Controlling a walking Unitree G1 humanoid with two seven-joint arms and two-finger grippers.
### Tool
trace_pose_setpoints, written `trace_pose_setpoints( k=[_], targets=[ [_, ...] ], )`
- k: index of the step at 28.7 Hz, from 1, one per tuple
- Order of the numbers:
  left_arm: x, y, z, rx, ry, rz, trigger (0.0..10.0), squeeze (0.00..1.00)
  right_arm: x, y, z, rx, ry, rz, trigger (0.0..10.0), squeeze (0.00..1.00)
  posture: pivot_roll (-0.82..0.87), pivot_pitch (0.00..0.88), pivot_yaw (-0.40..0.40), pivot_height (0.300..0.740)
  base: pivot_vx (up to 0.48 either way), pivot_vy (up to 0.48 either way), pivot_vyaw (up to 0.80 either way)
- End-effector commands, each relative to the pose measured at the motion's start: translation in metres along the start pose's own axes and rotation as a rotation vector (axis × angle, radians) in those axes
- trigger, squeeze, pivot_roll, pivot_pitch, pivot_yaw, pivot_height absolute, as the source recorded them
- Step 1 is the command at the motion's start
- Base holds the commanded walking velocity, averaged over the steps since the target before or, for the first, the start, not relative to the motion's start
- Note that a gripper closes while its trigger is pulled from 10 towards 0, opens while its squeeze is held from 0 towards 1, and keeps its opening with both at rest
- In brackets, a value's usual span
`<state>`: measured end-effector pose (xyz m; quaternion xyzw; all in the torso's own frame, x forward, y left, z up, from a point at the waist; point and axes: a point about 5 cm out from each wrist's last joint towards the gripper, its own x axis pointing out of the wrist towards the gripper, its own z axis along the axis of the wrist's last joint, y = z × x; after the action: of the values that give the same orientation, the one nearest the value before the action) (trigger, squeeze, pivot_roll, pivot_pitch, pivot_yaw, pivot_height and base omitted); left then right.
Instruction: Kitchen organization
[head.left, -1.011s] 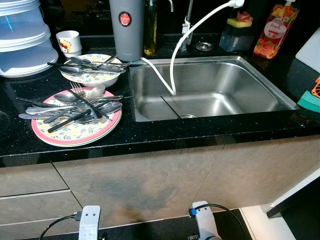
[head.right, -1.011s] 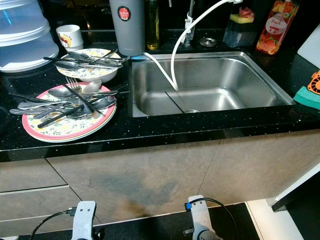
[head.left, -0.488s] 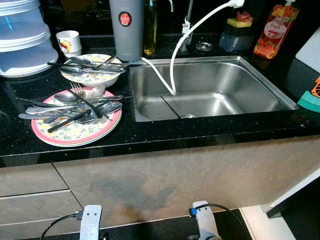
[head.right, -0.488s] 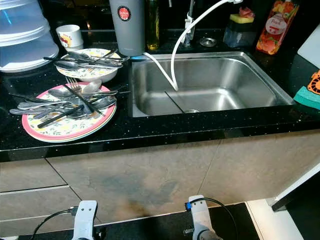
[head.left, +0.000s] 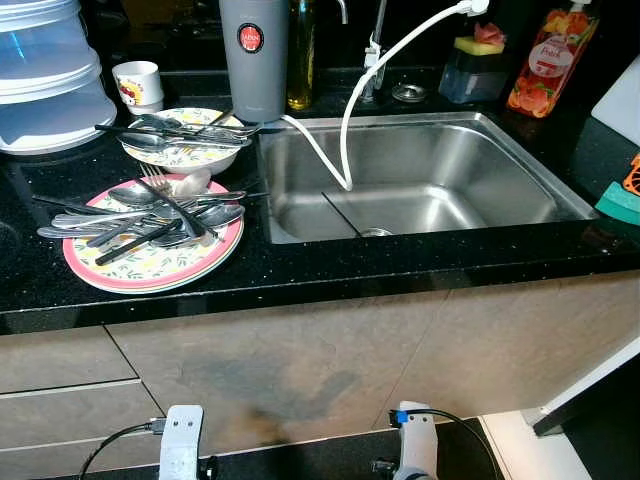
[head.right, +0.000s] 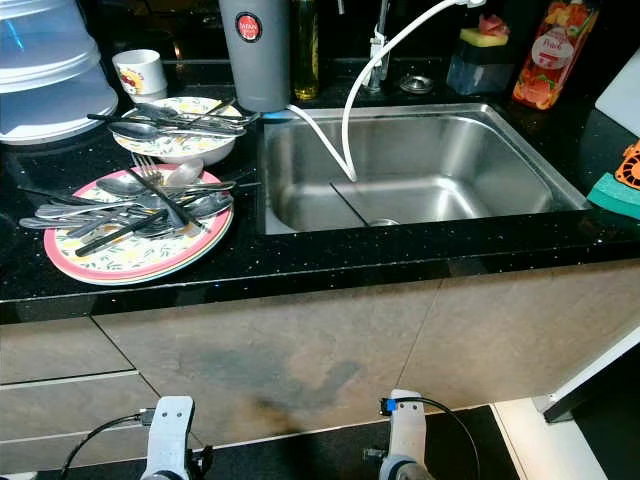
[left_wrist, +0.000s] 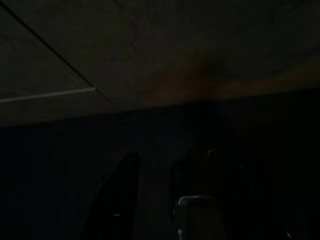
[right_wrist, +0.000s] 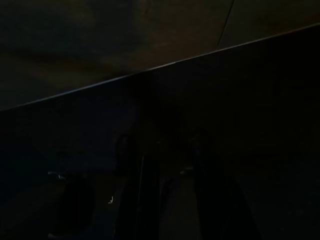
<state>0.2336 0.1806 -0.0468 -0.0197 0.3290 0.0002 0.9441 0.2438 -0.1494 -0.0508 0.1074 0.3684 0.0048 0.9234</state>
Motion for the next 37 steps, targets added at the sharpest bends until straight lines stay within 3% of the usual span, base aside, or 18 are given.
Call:
trace_pose_setpoints(
  k=[1,5,7,9,10,17,27,33,37],
  targets=[
    [-0.002,-0.001,-0.005,-0.03,-0.005,0.001,10.0,0.0,-0.002,-0.003,-0.008,0.026,0.015,-0.023,10.0,0.0,-0.01,0.186,-0.011,0.74,0.0,0.0,0.0],
    [-0.002,-0.001,-0.004,-0.037,-0.017,0.004,10.0,0.0,-0.002,-0.004,-0.007,0.0,0.009,-0.023,10.0,0.0,-0.01,0.187,-0.012,0.74,0.0,0.0,0.0],
    [-0.002,0.0,-0.006,-0.025,0.012,0.004,10.0,0.0,-0.002,-0.005,-0.002,-0.098,-0.019,-0.027,10.0,0.0,-0.01,0.19,-0.011,0.74,0.0,0.0,0.0],
    [-0.002,0.0,-0.007,-0.01,0.021,0.003,10.0,0.0,-0.002,-0.005,-0.001,-0.122,-0.031,-0.028,10.0,0.0,-0.01,0.191,-0.011,0.74,0.0,0.0,0.0],
    [-0.002,0.001,-0.007,0.025,0.031,0.001,10.0,0.0,-0.002,-0.006,0.003,-0.191,-0.059,-0.044,10.0,0.0,-0.01,0.193,-0.01,0.74,0.0,0.0,0.0],
    [0.003,-0.003,0.011,0.057,-0.016,-0.004,10.0,0.0,-0.002,-0.011,0.007,-0.335,-0.065,-0.119,10.0,0.0,-0.02,0.194,-0.009,0.74,0.0,0.0,0.0],
    [0.004,-0.011,0.028,-0.003,-0.141,-0.036,10.0,0.0,-0.003,-0.008,0.008,-0.335,-0.106,-0.105,10.0,0.0,-0.01,0.197,-0.007,0.74,0.0,0.0,0.0],
    [0.004,-0.011,0.027,0.006,-0.137,-0.04,10.0,0.0,-0.004,-0.008,0.006,-0.257,-0.121,-0.133,10.0,0.0,-0.01,0.198,-0.009,0.74,0.0,0.0,0.0],
    [0.003,-0.006,0.026,0.012,-0.135,-0.032,10.0,0.0,-0.004,-0.003,0.009,-0.257,-0.16,-0.048,10.0,0.0,-0.01,0.194,-0.007,0.74,0.0,0.0,0.0]
  ],
)
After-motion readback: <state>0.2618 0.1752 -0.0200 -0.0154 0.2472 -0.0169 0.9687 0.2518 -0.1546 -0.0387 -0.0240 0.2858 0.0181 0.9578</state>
